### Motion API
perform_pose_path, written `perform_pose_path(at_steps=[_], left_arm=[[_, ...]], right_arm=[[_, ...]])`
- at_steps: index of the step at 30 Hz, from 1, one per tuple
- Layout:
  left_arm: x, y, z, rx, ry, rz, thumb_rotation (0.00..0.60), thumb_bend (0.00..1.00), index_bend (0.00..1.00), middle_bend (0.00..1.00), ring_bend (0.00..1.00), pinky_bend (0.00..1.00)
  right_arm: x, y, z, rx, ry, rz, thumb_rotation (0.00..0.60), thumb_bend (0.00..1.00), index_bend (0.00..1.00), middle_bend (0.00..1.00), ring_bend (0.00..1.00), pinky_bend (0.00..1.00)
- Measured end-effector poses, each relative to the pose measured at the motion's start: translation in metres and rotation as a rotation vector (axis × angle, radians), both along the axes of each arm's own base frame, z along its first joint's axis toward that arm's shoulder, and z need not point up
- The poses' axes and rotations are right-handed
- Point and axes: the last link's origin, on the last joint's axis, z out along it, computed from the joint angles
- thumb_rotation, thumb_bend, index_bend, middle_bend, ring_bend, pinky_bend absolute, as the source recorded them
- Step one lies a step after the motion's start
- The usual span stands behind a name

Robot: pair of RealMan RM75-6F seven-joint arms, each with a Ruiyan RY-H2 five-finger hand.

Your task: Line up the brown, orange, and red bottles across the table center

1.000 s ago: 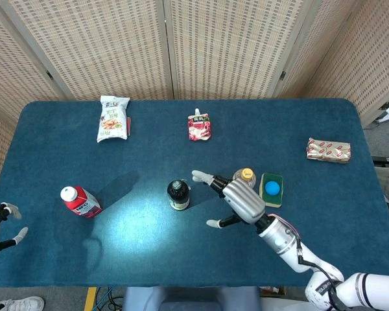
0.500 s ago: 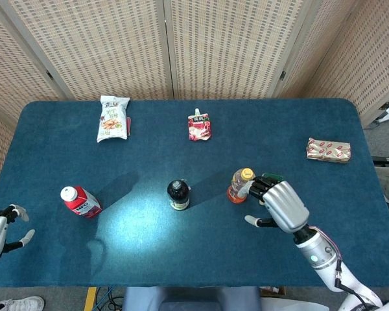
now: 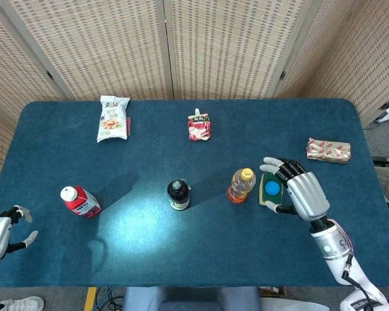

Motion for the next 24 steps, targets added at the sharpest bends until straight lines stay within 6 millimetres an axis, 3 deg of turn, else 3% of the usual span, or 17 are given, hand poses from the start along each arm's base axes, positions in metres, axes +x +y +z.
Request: perform_pose_path(at_steps=[11, 18, 24], left_arm=[[-0.001, 0.0, 0.004, 0.01, -0.01, 0.004, 0.6, 0.23, 0.51, 0.36, 0.45, 0.67], [-0.002, 0.001, 0.005, 0.013, -0.012, 0.006, 0.6, 0.23, 0.51, 0.36, 0.45, 0.67], [-0.001, 0.001, 0.005, 0.011, -0.011, 0.005, 0.6, 0.23, 0.51, 0.36, 0.45, 0.67]], right_arm=[[0.012, -0.025, -0.01, -0.018, -0.036, -0.032, 0.6, 0.03, 0.29, 0.28, 0.17, 0.25], [0.019, -0.035, -0.017, -0.041, 0.021, -0.083, 0.6, 0.03, 0.3, 0.27, 0.17, 0.25], [0.008, -0.042, -0.024, 0.012, 0.025, -0.204, 0.6, 0.0, 0.28, 0.22, 0.18, 0.25]])
